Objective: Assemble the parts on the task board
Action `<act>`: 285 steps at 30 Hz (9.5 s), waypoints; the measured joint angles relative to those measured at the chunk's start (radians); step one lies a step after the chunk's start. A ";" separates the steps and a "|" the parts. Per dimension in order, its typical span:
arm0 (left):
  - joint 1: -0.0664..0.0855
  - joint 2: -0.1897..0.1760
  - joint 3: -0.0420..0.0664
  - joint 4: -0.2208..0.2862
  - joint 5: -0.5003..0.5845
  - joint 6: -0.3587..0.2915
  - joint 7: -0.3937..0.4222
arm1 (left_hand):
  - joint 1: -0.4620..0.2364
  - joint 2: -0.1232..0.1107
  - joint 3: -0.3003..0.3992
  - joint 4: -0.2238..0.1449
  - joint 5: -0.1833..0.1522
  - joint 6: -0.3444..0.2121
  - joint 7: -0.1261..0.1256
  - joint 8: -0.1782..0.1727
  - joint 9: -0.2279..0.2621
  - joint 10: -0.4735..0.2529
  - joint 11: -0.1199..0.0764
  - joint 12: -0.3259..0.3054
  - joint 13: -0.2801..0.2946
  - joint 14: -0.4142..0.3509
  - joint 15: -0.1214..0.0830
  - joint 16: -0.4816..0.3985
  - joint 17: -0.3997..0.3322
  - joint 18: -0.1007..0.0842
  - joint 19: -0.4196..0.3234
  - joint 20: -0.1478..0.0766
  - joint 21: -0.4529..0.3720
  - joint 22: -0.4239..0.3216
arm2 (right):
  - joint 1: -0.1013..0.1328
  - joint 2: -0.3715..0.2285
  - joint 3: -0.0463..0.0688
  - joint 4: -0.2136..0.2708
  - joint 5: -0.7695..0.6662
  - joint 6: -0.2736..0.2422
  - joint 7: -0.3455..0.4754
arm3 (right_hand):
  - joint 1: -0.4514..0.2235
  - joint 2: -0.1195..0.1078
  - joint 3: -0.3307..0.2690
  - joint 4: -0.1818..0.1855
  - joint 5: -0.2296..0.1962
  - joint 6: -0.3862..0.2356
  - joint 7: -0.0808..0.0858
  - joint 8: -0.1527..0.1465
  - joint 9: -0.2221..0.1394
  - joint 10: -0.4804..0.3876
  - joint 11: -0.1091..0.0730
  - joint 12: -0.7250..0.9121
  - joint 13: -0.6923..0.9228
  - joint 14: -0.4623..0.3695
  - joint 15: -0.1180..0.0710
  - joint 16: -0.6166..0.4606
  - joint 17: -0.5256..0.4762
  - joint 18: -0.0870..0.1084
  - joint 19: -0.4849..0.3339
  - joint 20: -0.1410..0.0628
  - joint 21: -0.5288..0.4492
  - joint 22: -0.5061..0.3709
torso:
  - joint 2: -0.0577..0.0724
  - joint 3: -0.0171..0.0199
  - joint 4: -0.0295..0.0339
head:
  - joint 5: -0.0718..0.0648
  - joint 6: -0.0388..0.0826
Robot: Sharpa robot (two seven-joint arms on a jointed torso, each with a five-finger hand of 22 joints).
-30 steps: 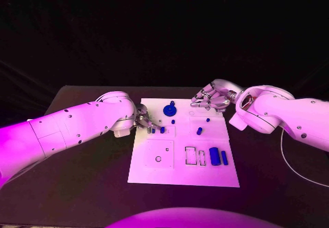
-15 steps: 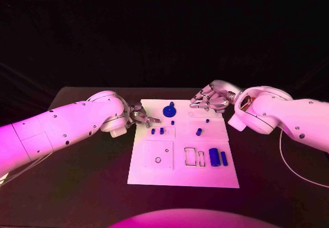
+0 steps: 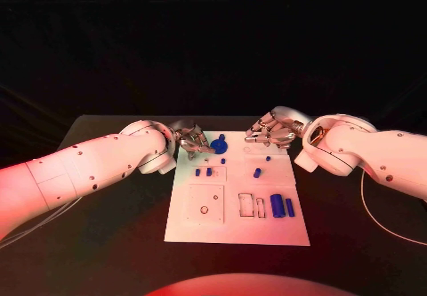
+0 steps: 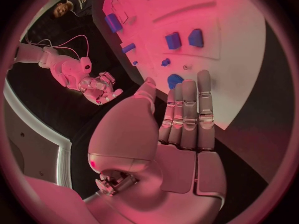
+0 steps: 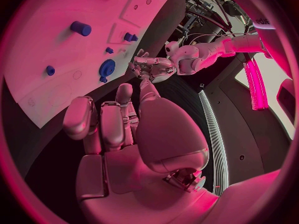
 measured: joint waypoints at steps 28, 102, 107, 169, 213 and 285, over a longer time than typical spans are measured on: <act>-0.011 0.179 -0.049 -0.165 -0.437 0.006 0.250 | 0.166 -0.077 0.167 -0.130 0.004 0.234 -0.012 -0.329 -0.213 0.135 -0.001 -0.392 -0.463 0.306 -0.017 0.418 0.310 0.005 0.285 -0.016 0.200 0.089 | -0.002 0.005 0.000 -0.001 0.001 -0.055 0.003 | 0.037 0.037 0.004 -0.004 0.006 -0.009 -0.002 0.004 0.000 -0.045 -0.002 -0.071 -0.074 0.000 0.000 -0.066 -0.062 0.011 -0.025 0.003 -0.034 -0.047 | 0.001 0.0008 -0.0013 | -0.019 0.007; -0.031 0.208 -0.038 -0.193 -0.512 0.046 0.194 | 0.145 -0.074 0.459 -0.263 0.000 0.422 -0.042 -0.379 -0.195 0.347 -0.015 -0.440 -0.468 0.329 -0.048 0.510 0.347 -0.053 0.358 -0.047 0.640 0.387 | -0.001 0.013 0.000 -0.049 0.216 -0.142 0.122 | 0.122 0.016 0.201 -0.056 0.000 -0.078 0.079 0.026 -0.001 -0.159 0.105 -0.576 -0.789 -0.302 0.134 -1.187 -1.028 0.078 -0.292 0.128 -0.995 -0.896 | -0.002 0.0006 0.0012 | -0.023 -0.008; -0.034 0.185 -0.035 -0.171 -0.514 0.035 0.193 | 0.145 -0.074 0.466 -0.270 0.000 0.429 -0.042 -0.379 -0.194 0.346 -0.016 -0.440 -0.468 0.329 -0.048 0.514 0.347 -0.062 0.358 -0.047 0.645 0.386 | -0.001 0.013 0.000 -0.050 0.233 -0.150 0.136 | 0.117 0.011 0.209 -0.059 0.000 -0.078 0.079 0.023 -0.001 -0.159 0.105 -0.584 -0.789 -0.302 0.134 -1.187 -1.039 0.078 -0.289 0.125 -1.003 -0.903 | -0.002 0.0006 0.0018 | -0.025 -0.006; -0.022 0.078 -0.009 -0.101 -0.437 0.080 0.168 | 0.128 -0.081 0.478 -0.282 -0.005 0.439 -0.046 -0.379 -0.192 0.346 -0.016 -0.441 -0.466 0.333 -0.051 0.514 0.342 -0.062 0.361 -0.051 0.653 0.386 | -0.002 0.011 0.000 -0.068 0.274 -0.168 0.173 | 0.103 -0.003 0.243 -0.072 0.000 -0.072 0.080 0.008 -0.001 -0.145 0.105 -0.604 -0.789 -0.302 0.134 -1.187 -1.072 0.078 -0.268 0.125 -1.029 -0.925 | -0.002 0.0009 0.0026 | -0.018 -0.008; -0.024 0.084 -0.011 -0.101 -0.436 0.095 0.162 | 0.124 -0.076 0.481 -0.285 -0.006 0.439 -0.046 -0.379 -0.191 0.346 -0.016 -0.444 -0.423 0.332 -0.051 0.514 0.325 -0.062 0.361 -0.050 0.657 0.386 | -0.002 0.011 0.000 -0.068 0.275 -0.167 0.174 | 0.094 -0.003 0.247 -0.076 0.000 -0.072 0.079 0.008 -0.001 -0.145 0.105 -0.608 -0.789 -0.302 0.134 -1.187 -1.077 0.078 -0.268 0.125 -1.034 -0.928 | -0.002 0.0010 0.0032 | -0.018 -0.015; -0.045 -0.173 -0.009 0.091 0.764 -0.074 0.475 | 0.035 -0.092 0.453 -0.249 0.008 0.312 0.021 -0.452 -0.214 0.237 0.014 -0.498 -0.467 0.114 -0.002 0.233 -0.190 0.008 0.134 0.001 0.056 0.148 | -0.040 -0.019 0.000 -0.128 -0.545 0.027 0.053 | 0.065 -0.126 0.340 -0.229 -0.043 0.084 -0.012 -0.020 -0.001 0.023 0.012 -0.702 -0.788 -0.002 0.015 -0.898 -0.926 0.078 -0.014 -0.008 -0.735 -0.755 | -0.004 -0.0043 0.0006 | -0.055 0.021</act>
